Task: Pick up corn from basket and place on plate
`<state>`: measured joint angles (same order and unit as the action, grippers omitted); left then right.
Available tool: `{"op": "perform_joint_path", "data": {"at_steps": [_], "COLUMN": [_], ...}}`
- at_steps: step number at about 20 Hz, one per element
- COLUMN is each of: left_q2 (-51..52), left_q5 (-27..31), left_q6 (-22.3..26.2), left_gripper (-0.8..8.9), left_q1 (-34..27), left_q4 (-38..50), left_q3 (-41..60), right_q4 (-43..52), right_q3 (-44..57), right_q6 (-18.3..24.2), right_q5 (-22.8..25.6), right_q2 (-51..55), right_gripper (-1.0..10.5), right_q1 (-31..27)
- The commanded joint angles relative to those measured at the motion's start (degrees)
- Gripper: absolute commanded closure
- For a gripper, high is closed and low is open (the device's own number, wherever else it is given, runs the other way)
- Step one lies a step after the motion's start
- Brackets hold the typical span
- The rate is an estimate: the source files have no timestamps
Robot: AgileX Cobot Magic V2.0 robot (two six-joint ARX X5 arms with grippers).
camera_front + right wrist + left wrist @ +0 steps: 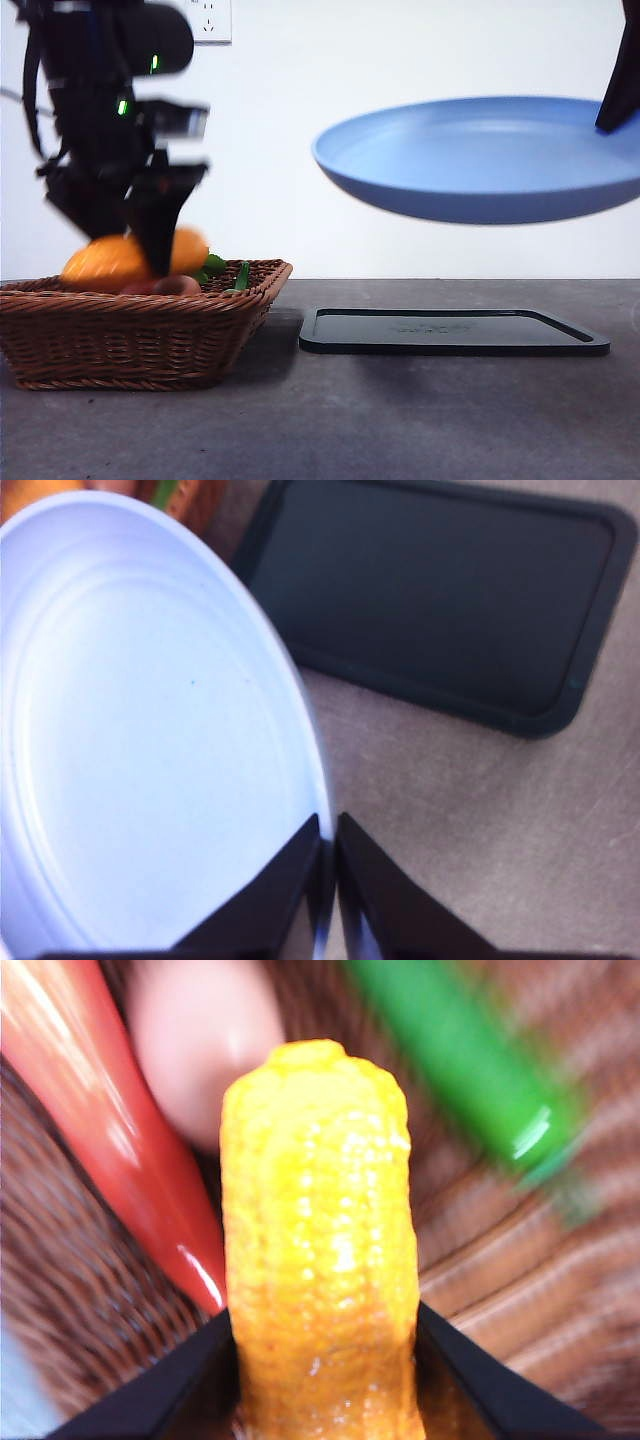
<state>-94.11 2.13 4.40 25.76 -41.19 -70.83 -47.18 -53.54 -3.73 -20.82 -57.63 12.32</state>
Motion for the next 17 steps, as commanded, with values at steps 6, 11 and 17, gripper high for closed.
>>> {"op": "perform_joint_path", "data": {"at_steps": [6,11,17], "left_q2": [5.3,2.9,-2.1], "left_q5": [-18.8,-20.2,-20.1], "left_q6": [-5.6,-4.8,-3.1], "left_gripper": [6.62,6.62,6.60], "left_q1": [5.7,12.9,18.3], "left_q4": [0.9,1.7,2.5], "left_q3": [-9.4,-9.4,-9.4], "right_q4": [6.7,10.9,11.1], "right_q3": [-1.2,-1.2,-1.2], "right_q6": [-5.3,-8.4,-8.5], "right_q5": [-5.2,-10.7,-11.0], "right_q2": [-15.2,-21.8,-22.1], "right_gripper": [9.4,9.4,9.4], "right_q1": [0.1,0.1,0.1]}}
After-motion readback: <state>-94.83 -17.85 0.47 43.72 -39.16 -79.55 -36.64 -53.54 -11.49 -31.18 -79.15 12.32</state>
